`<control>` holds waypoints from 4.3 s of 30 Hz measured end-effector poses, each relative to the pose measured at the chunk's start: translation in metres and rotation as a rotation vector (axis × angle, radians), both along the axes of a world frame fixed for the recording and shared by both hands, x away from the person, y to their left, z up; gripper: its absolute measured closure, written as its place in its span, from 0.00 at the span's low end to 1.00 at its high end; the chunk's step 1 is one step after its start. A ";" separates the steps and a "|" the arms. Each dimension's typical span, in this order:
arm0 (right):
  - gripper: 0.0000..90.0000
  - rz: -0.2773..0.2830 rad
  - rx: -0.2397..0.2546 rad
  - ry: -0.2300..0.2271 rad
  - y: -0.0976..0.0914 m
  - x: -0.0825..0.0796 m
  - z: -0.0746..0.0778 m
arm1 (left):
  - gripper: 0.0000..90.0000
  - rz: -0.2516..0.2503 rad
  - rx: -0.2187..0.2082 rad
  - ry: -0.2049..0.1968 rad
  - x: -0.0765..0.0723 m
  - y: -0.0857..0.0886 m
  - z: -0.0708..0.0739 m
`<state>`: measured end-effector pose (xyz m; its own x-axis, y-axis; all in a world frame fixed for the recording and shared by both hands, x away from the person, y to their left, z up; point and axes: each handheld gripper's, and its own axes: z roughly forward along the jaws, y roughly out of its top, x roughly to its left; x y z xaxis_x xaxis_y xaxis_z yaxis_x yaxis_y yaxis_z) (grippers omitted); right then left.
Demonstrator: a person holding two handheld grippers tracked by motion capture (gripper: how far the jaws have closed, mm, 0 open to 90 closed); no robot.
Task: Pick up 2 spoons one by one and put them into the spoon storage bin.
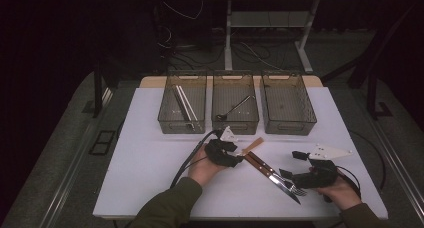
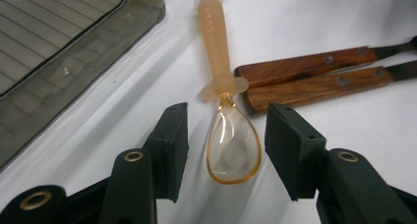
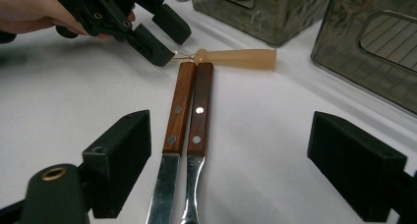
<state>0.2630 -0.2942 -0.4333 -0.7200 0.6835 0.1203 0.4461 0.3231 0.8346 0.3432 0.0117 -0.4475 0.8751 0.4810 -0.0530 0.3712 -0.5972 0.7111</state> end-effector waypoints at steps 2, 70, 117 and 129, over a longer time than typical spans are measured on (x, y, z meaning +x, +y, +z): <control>0.18 -0.003 0.001 0.002 0.000 0.000 0.000 | 0.57 0.005 0.001 0.001 0.001 0.001 -0.001; 0.18 0.001 0.005 0.009 0.001 0.000 0.000 | 0.93 -0.119 -0.048 0.017 0.031 -0.011 0.006; 0.18 -0.004 0.013 0.001 0.000 0.000 0.001 | 0.93 -0.141 -0.149 0.016 0.034 0.014 0.071; 0.18 -0.003 0.022 0.004 0.000 0.000 0.002 | 0.93 -0.118 -0.129 0.002 0.056 0.012 0.090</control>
